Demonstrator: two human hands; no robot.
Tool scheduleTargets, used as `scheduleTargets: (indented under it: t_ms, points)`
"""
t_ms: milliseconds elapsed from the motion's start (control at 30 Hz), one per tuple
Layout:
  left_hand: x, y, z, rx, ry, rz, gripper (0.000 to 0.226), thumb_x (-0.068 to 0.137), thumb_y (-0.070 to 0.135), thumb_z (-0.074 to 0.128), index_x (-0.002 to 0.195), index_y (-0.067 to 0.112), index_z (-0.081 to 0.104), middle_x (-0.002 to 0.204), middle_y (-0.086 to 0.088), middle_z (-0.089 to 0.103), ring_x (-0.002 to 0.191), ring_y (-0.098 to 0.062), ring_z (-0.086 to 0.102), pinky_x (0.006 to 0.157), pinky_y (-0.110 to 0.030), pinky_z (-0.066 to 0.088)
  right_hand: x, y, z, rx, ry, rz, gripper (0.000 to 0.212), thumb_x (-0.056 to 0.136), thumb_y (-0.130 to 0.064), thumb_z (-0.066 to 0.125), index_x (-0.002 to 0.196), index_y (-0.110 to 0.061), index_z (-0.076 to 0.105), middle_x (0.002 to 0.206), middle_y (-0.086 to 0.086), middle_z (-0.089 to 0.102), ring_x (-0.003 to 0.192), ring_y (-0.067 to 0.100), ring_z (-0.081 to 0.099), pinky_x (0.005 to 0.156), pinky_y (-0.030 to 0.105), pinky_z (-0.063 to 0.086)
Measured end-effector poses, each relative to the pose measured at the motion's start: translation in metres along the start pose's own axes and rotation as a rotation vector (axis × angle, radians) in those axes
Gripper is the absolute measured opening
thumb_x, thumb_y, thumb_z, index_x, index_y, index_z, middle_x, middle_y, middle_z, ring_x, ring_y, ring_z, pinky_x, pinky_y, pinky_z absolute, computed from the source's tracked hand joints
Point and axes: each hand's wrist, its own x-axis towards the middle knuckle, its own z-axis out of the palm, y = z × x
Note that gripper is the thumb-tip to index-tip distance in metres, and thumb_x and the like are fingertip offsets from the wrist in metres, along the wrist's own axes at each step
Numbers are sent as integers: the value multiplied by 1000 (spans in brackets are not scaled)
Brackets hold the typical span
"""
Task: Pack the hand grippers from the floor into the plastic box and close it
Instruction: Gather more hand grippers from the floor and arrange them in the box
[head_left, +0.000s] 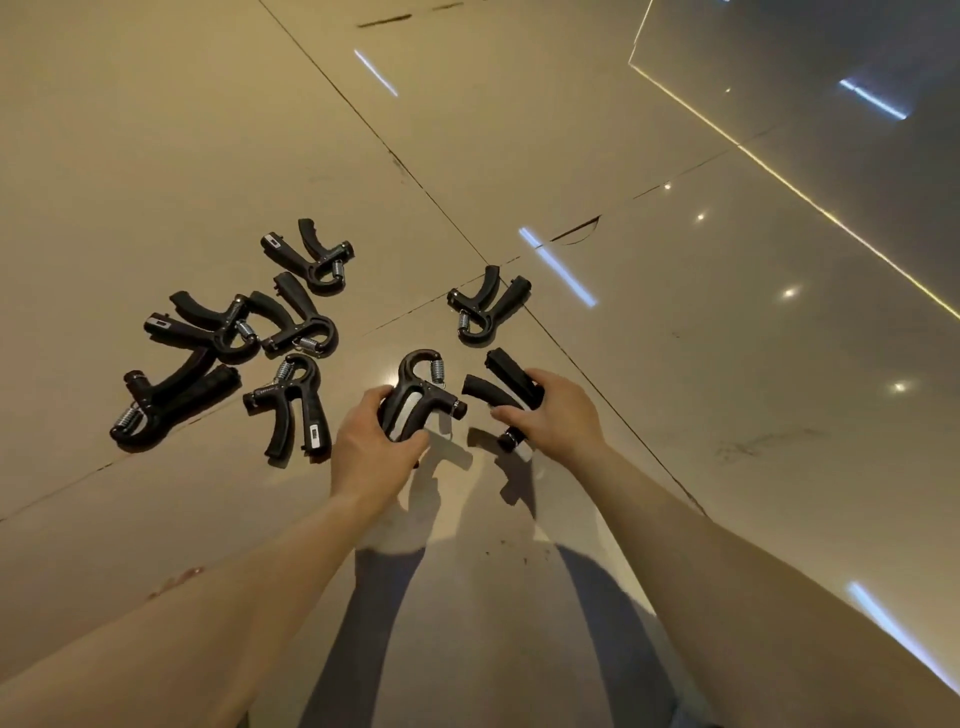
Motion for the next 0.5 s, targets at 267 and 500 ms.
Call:
scheduleTargets:
  t_ms: [267,500]
  points:
    - [-47,62,-10,-52,-92,157,57,73,29,80,123,40,54,100,7,63,82,-16,70,77,-41,62,-82,-2,-79,162,209,66,62,75,-43,82,130,-22,61,101,-3,61,94,23,61,81,39,52]
    - [-123,119,-38,-45,-126,343,59,67,42,77,122,40,57,95,11,64,86,-19,70,80,-43,60,-189,-15,-145,248,376,92,60,68,-44,82,123,-26,65,91,-3,66,83,23,68,79,48,59]
